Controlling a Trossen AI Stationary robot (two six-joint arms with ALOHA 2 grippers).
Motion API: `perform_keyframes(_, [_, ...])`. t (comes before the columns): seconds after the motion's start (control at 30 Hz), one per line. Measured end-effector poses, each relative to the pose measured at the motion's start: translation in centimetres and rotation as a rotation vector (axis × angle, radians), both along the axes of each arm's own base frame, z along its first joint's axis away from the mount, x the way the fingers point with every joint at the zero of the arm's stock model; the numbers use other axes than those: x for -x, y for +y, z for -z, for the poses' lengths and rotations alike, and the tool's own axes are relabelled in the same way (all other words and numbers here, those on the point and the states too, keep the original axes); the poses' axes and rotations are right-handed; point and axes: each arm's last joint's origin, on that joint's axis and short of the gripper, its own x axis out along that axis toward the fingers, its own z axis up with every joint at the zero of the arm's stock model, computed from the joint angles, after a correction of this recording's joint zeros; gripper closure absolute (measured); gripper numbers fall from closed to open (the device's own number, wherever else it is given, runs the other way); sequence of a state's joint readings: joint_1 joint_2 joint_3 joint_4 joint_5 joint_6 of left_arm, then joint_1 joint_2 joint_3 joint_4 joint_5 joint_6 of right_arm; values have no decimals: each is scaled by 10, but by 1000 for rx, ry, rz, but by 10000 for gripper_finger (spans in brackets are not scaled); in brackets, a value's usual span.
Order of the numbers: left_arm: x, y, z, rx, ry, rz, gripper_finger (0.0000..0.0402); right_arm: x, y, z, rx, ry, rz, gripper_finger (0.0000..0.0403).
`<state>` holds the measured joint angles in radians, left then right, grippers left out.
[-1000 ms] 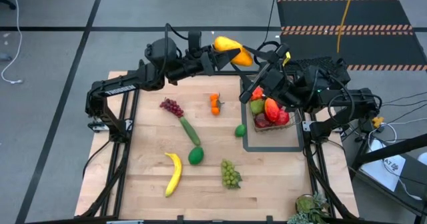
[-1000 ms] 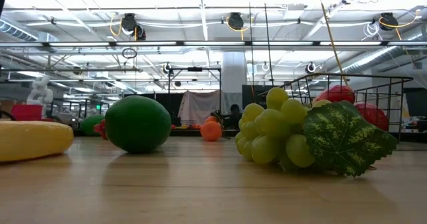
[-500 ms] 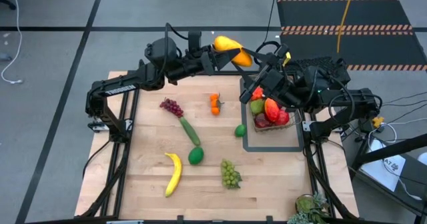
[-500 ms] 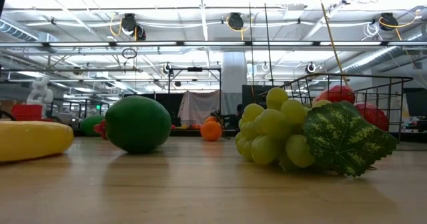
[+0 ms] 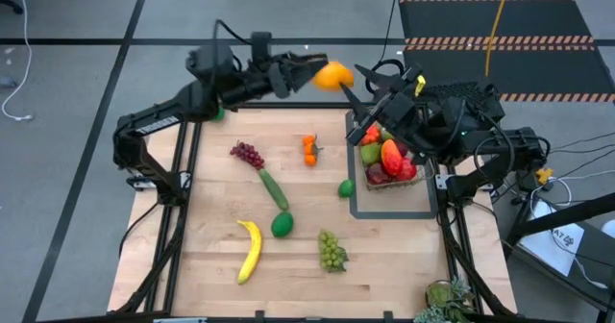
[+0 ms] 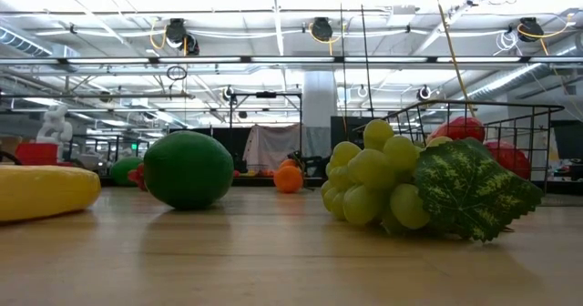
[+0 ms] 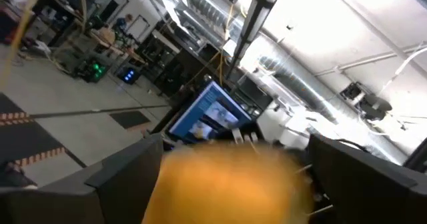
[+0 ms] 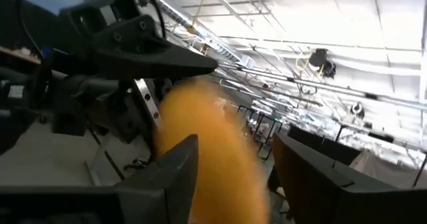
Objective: Build produce basket
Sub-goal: Put the yellow mango into the wire basket
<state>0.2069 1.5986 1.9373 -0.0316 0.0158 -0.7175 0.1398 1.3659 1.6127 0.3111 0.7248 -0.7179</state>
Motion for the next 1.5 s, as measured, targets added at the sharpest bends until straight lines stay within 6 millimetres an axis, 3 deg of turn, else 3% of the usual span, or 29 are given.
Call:
perform_keyframes(0.2, [15,12,-1,-5,66,95,60,1,1,0,-22,-16,2,217])
perform_keyframes(0.33, [24,17,15,76,276,279,131,13,13,-7,-56,-35,33,217])
perform_keyframes(0.43, [67,12,5,58,353,327,191,46,26,-24,-174,-117,51,216])
perform_keyframes(0.53, [122,-8,-13,-116,397,195,237,73,28,-33,-305,-201,54,216])
perform_keyframes(0.67, [151,-22,7,-226,707,19,265,83,26,-27,-436,-235,93,216])
perform_keyframes(0.73, [153,-20,24,-173,886,-27,266,80,26,-19,-508,-257,127,216])
perform_keyframes(0.83, [155,-19,36,-103,1015,-65,255,76,24,-10,-588,-315,176,216])
perform_keyframes(0.97, [152,-18,41,-101,1038,-69,235,66,24,-1,-636,-361,176,216])
perform_keyframes(1.13, [134,-12,48,-87,1050,-68,225,56,27,5,-619,-332,184,216])
perform_keyframes(1.3, [135,-8,48,-102,1056,-49,224,58,26,3,-638,-357,175,216])
perform_keyframes(1.5, [129,-3,56,-190,1141,8,219,44,36,12,-666,-363,150,216])
